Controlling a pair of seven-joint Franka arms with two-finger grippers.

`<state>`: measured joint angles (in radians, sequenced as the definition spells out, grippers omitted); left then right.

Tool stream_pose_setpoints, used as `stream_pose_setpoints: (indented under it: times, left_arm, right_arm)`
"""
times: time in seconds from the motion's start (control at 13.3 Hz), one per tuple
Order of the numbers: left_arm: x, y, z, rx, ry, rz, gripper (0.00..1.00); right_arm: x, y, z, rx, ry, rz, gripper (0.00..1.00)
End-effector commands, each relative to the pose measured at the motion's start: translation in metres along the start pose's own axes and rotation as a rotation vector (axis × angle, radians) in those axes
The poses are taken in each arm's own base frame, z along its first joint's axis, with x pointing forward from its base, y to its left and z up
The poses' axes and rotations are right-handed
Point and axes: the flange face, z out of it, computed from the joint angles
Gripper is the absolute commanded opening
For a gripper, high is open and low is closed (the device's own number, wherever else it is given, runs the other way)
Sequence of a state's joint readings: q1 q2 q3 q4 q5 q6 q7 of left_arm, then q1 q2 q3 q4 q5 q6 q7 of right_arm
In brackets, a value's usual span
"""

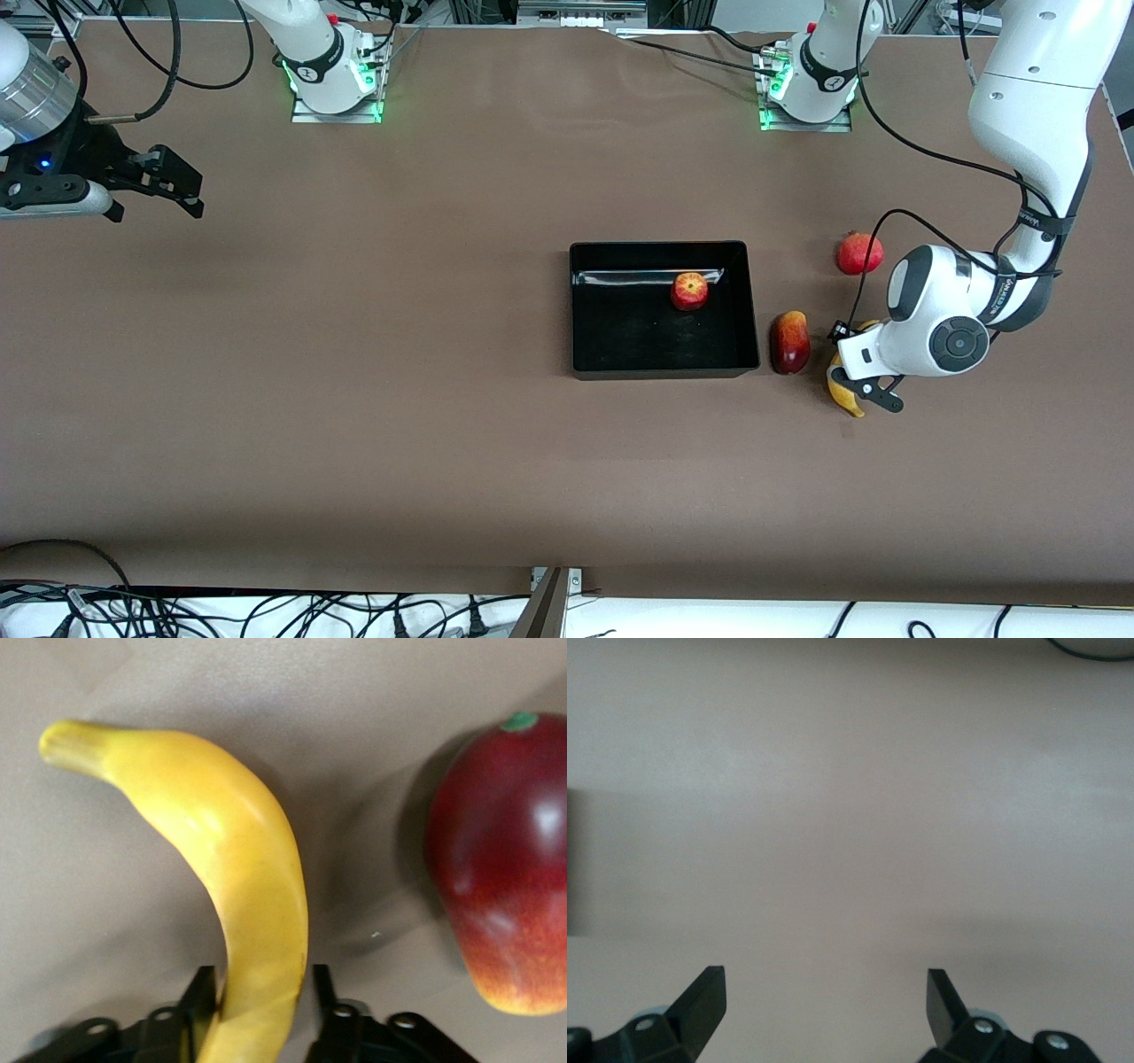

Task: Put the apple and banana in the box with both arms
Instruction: 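Move the left gripper down to the yellow banana and grasp it, then carry the banana into the black box and release it with the left gripper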

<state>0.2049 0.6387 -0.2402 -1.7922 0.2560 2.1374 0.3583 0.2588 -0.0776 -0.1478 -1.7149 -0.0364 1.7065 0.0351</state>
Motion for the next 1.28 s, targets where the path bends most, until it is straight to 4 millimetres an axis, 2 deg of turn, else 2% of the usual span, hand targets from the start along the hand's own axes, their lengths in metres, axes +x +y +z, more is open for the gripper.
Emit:
stream_pose_setpoints:
  times: [0.0, 0.08, 0.15, 0.23, 0.3, 0.38, 0.45, 0.53, 0.6, 0.68, 0.83, 0.98, 1.13, 1.2]
  left_arm:
    - [-0.005, -0.005, -0.018, 0.027, 0.015, 0.049, 0.00]
    - [-0.004, -0.003, -0.029, 0.027, 0.005, 0.045, 0.00]
    - [0.000, -0.001, -0.054, 0.030, -0.012, 0.039, 0.00]
    - [0.004, 0.003, -0.082, 0.010, -0.046, 0.031, 0.00]
    - [0.013, 0.017, -0.120, 0.003, -0.062, 0.031, 0.00]
    - [0.020, 0.037, -0.153, -0.004, -0.071, 0.012, 0.00]
    - [0.030, 0.065, -0.176, -0.007, -0.067, -0.003, 0.00]
    - [0.044, 0.108, -0.191, -0.005, -0.053, -0.022, 0.00]
    - [0.055, 0.149, -0.195, 0.007, -0.048, -0.067, 0.00]
    - [0.065, 0.179, -0.192, 0.011, -0.046, -0.110, 0.00]
    - [0.092, 0.263, -0.177, -0.032, -0.017, -0.143, 0.00]
    - [0.116, 0.307, -0.150, -0.065, 0.036, -0.249, 0.00]
    - [0.130, 0.328, -0.114, -0.102, 0.028, -0.263, 0.00]
    - [0.133, 0.353, -0.098, -0.123, 0.006, -0.252, 0.00]
  right_arm:
    - [0.002, 0.001, -0.005, 0.002, 0.007, -0.007, 1.00]
    - [0.002, 0.001, -0.005, 0.002, 0.006, -0.006, 1.00]
    - [0.002, 0.001, -0.005, 0.002, 0.006, -0.007, 1.00]
    - [0.002, 0.001, -0.005, 0.002, 0.006, -0.006, 1.00]
    - [0.002, 0.001, -0.005, 0.002, 0.006, -0.007, 1.00]
    - [0.002, 0.001, -0.005, 0.002, 0.006, -0.007, 1.00]
    - [0.002, 0.002, -0.005, 0.002, 0.006, -0.006, 1.00]
    - [0.002, 0.002, -0.005, 0.002, 0.006, -0.006, 1.00]
    - [0.002, 0.002, -0.005, 0.002, 0.006, -0.006, 1.00]
    - [0.002, 0.002, -0.005, 0.002, 0.006, -0.006, 1.00]
    - [0.002, 0.002, -0.005, 0.002, 0.006, -0.006, 1.00]
    - [0.002, 0.002, -0.005, 0.002, 0.006, -0.006, 1.00]
    - [0.002, 0.002, -0.005, 0.002, 0.006, -0.006, 1.00]
    - [0.002, 0.003, -0.005, 0.001, 0.006, -0.005, 1.00]
